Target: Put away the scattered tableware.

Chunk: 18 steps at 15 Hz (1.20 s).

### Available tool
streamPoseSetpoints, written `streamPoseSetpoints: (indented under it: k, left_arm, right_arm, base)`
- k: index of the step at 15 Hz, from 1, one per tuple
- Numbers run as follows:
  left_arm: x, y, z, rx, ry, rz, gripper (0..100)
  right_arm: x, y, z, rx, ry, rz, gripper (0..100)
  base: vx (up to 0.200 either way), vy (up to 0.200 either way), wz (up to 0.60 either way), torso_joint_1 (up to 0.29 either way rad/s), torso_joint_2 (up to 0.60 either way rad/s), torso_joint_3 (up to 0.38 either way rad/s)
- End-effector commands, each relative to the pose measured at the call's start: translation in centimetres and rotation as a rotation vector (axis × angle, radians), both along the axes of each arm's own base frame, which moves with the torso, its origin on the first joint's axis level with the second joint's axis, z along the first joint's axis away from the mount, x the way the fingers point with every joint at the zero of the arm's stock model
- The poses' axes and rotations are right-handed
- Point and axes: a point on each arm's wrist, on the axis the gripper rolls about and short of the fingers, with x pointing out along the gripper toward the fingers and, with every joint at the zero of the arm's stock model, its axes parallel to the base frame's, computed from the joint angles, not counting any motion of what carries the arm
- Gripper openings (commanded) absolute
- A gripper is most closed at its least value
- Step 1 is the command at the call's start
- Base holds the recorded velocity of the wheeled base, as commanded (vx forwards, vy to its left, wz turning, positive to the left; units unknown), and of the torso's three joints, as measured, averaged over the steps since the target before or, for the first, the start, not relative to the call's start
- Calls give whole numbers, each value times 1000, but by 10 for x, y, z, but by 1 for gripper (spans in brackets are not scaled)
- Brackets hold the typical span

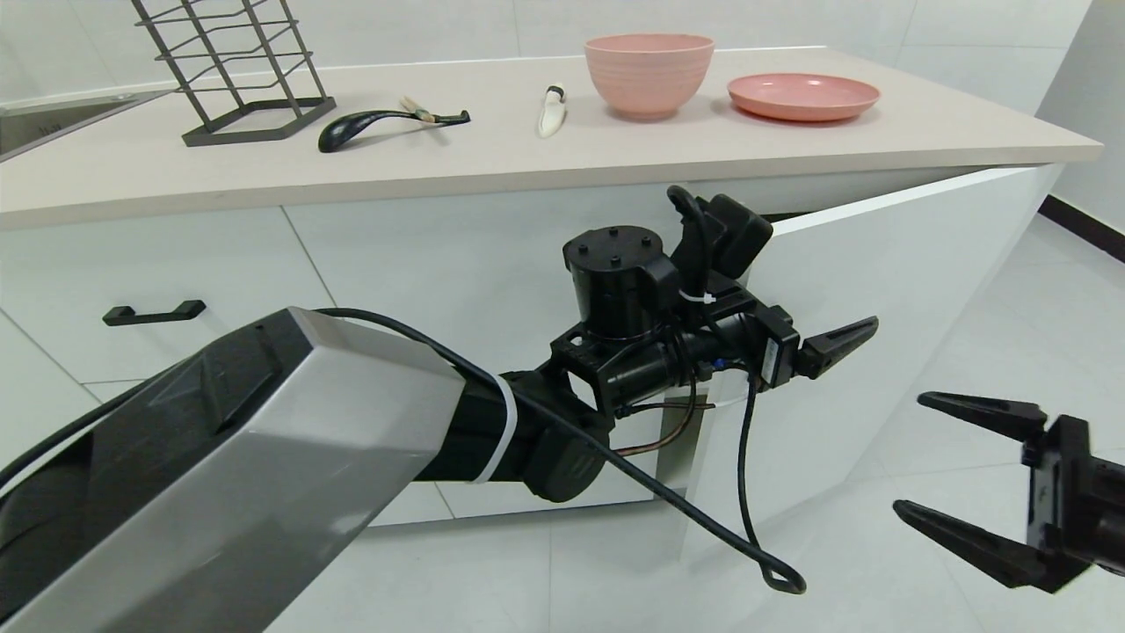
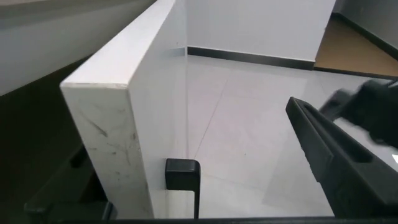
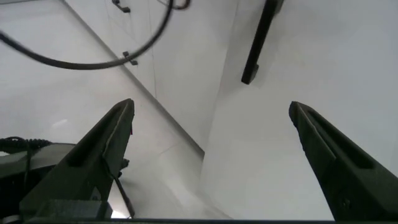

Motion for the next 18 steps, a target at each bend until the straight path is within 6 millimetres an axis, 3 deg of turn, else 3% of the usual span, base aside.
streamPoseSetpoints:
  k: [1,5,11,13,16,18]
  left_arm:
    - [-1,-1,0,4,1,-2,100]
    - [-6,-4,-3,12,7,-13,100]
    - [-34,-22,-20,44,36,-71,100]
    - [-44,-30,-22,47,42,-93,100]
    - [-55,-39,-29,61,58,-115,100]
    - [-56,-43,-36,74,67,-121,100]
  right_arm:
    - [-70,-5,23,4,-217,-61,100]
    - [-111,-5,28,15,-307,-107,100]
    - [-190,-5,-23,85,-259,-201,100]
    - [-200,-6,-40,89,-238,-211,100]
    - [-200,-7,-39,98,-243,-227,100]
    - [-199,-8,-36,121,-269,-327,100]
  base:
    - [0,0,0,0,0,0]
    - [0,0,0,0,0,0]
    - [0,0,0,0,0,0]
    - [0,0,0,0,0,0]
    - [0,0,0,0,0,0]
    - [0,0,0,0,0,0]
